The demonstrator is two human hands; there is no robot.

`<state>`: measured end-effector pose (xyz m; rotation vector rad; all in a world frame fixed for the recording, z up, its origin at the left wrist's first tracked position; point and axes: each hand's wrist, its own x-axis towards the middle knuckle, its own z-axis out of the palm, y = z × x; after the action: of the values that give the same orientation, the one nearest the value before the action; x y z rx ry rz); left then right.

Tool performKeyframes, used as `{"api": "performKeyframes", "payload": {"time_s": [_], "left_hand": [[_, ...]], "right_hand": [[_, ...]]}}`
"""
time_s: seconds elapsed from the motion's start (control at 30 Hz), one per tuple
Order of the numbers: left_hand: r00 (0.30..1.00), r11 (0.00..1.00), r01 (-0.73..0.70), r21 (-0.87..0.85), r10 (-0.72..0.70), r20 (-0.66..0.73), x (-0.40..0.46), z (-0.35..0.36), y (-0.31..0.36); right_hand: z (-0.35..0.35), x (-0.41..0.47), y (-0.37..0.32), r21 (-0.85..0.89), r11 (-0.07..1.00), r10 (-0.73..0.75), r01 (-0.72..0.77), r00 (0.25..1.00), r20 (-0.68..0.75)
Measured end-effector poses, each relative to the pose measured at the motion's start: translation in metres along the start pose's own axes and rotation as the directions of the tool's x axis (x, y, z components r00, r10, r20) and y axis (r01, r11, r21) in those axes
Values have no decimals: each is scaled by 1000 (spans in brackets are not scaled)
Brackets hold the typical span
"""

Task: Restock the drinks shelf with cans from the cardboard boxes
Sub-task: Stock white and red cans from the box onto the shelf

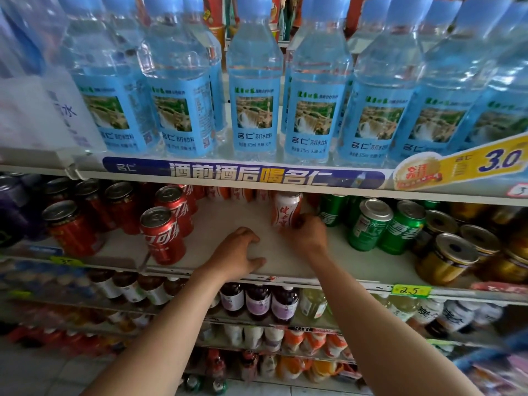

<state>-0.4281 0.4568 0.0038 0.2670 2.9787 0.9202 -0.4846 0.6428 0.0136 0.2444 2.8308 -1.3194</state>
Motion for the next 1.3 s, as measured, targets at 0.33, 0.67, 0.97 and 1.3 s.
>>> {"api": "performKeyframes", "payload": {"time_s": [0.33, 0.67, 0.97, 1.3], "left_hand": [[1000, 999, -22, -31, 22, -11, 2, -2, -3], [998, 998, -45, -33, 44, -34, 1, 2, -6], [999, 995, -30, -91, 29, -14, 3, -2, -5], [1000, 996, -28, -85, 28, -3, 1, -1, -7]], "right_hand": [[7, 26, -22, -11, 993, 119, -120, 991, -59], [15, 32, -26, 129, 983, 155, -132, 970, -187], [16, 39, -34, 165, 971, 205, -174, 959, -195], [17, 42, -40, 117, 976, 202, -183, 963, -176]]}}
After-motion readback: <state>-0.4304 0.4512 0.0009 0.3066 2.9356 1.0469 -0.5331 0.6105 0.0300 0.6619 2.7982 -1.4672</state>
